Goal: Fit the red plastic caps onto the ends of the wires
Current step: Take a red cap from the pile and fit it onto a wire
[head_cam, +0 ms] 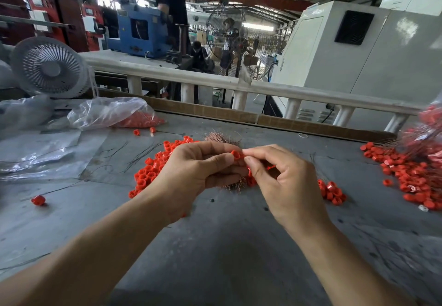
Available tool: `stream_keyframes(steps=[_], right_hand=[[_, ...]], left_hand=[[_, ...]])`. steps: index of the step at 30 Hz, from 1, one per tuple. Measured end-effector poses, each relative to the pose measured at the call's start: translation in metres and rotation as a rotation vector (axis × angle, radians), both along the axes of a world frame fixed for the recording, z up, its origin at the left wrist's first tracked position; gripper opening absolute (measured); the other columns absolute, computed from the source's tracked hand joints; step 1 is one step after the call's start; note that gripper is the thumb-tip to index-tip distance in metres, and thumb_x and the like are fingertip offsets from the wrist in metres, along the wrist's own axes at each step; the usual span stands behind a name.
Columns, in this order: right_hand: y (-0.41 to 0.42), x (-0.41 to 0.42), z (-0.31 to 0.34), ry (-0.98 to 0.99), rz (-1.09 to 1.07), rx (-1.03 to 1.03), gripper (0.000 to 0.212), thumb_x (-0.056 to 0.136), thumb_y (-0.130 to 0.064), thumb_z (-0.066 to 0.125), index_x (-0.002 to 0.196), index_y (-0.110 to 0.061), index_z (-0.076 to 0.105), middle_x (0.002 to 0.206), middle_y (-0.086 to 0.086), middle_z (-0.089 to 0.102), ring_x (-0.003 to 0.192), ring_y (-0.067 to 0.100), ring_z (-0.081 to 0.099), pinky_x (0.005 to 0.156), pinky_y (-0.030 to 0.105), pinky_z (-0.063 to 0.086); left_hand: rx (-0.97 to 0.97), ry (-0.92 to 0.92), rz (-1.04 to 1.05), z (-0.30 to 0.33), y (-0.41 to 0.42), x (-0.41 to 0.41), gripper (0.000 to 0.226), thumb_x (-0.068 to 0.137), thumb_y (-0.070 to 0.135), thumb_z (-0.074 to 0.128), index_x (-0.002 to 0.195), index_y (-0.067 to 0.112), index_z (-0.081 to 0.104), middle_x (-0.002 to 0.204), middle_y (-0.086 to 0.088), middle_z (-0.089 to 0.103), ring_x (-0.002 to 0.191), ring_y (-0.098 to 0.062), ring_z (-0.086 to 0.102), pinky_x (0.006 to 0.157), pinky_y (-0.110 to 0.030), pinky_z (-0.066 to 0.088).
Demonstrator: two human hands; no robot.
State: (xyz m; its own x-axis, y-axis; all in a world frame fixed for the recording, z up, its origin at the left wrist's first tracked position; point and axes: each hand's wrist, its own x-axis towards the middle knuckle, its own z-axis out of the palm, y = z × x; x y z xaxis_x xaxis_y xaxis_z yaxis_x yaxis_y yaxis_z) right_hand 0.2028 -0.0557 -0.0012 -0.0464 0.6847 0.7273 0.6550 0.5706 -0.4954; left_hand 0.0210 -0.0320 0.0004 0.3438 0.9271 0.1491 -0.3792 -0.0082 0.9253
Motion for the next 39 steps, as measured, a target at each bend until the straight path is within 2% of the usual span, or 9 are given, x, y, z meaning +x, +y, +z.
stream_keyframes(steps=[5, 8, 12, 18, 22, 30, 39], right_hand=[[-0.001, -0.001, -0.002, 0.12, 0.013, -0.045, 0.008, 0.092, -0.016, 0.076, 0.094, -0.023, 0.078, 0.082, -0.017, 0.073, 0.084, 0.004, 0.07, 0.07, 0.012, 0.051], [-0.002, -0.002, -0.001, 0.204, 0.035, -0.058, 0.006, 0.092, -0.018, 0.076, 0.092, -0.024, 0.077, 0.082, -0.016, 0.073, 0.083, 0.003, 0.07, 0.071, 0.008, 0.047], [-0.005, -0.006, 0.002, 0.253, 0.062, -0.037, 0.007, 0.091, -0.017, 0.076, 0.095, -0.023, 0.078, 0.084, -0.017, 0.075, 0.085, 0.0, 0.071, 0.074, 0.008, 0.05], [-0.004, -0.009, 0.001, 0.175, 0.055, 0.035, 0.006, 0.09, -0.01, 0.077, 0.093, -0.015, 0.079, 0.091, -0.009, 0.073, 0.093, 0.009, 0.069, 0.082, 0.017, 0.051], [-0.002, -0.01, -0.001, 0.13, 0.039, 0.08, 0.004, 0.088, -0.011, 0.079, 0.092, -0.013, 0.079, 0.09, -0.008, 0.071, 0.09, 0.008, 0.068, 0.081, 0.013, 0.047], [-0.001, -0.013, -0.004, 0.059, 0.006, 0.145, 0.012, 0.089, -0.004, 0.077, 0.099, -0.01, 0.081, 0.097, -0.004, 0.072, 0.093, 0.006, 0.068, 0.085, 0.016, 0.052], [-0.003, -0.012, -0.004, 0.04, 0.019, 0.15, 0.013, 0.089, -0.005, 0.077, 0.1, -0.01, 0.081, 0.099, -0.004, 0.071, 0.095, 0.006, 0.068, 0.086, 0.015, 0.051]], left_hand=[[0.001, -0.018, 0.0, 0.0, 0.0, 0.0, 0.025, 0.079, 0.013, 0.072, 0.101, 0.004, 0.077, 0.102, -0.024, 0.076, 0.093, -0.029, 0.077, 0.075, -0.028, 0.061], [0.02, -0.005, 0.011, 0.0, 0.001, 0.0, 0.029, 0.08, 0.013, 0.071, 0.106, 0.001, 0.073, 0.103, -0.025, 0.075, 0.094, -0.03, 0.076, 0.075, -0.028, 0.061], [0.065, 0.029, 0.001, -0.001, -0.001, 0.002, 0.027, 0.083, 0.013, 0.069, 0.108, 0.002, 0.074, 0.104, -0.024, 0.075, 0.099, -0.033, 0.075, 0.078, -0.029, 0.061], [0.1, 0.039, 0.003, 0.0, -0.003, 0.003, 0.018, 0.082, 0.016, 0.07, 0.097, 0.012, 0.08, 0.098, -0.02, 0.077, 0.095, -0.029, 0.076, 0.078, -0.028, 0.061], [0.117, 0.056, 0.003, -0.001, -0.004, 0.003, 0.019, 0.082, 0.019, 0.072, 0.098, 0.011, 0.079, 0.099, -0.019, 0.077, 0.096, -0.029, 0.076, 0.08, -0.03, 0.062], [0.108, 0.026, 0.015, -0.002, -0.002, 0.002, 0.016, 0.082, 0.019, 0.071, 0.095, 0.016, 0.081, 0.096, -0.018, 0.077, 0.092, -0.026, 0.077, 0.078, -0.029, 0.061], [0.098, 0.02, 0.009, -0.003, 0.0, 0.001, 0.018, 0.083, 0.018, 0.071, 0.098, 0.011, 0.08, 0.098, -0.021, 0.077, 0.093, -0.027, 0.076, 0.079, -0.03, 0.061]])
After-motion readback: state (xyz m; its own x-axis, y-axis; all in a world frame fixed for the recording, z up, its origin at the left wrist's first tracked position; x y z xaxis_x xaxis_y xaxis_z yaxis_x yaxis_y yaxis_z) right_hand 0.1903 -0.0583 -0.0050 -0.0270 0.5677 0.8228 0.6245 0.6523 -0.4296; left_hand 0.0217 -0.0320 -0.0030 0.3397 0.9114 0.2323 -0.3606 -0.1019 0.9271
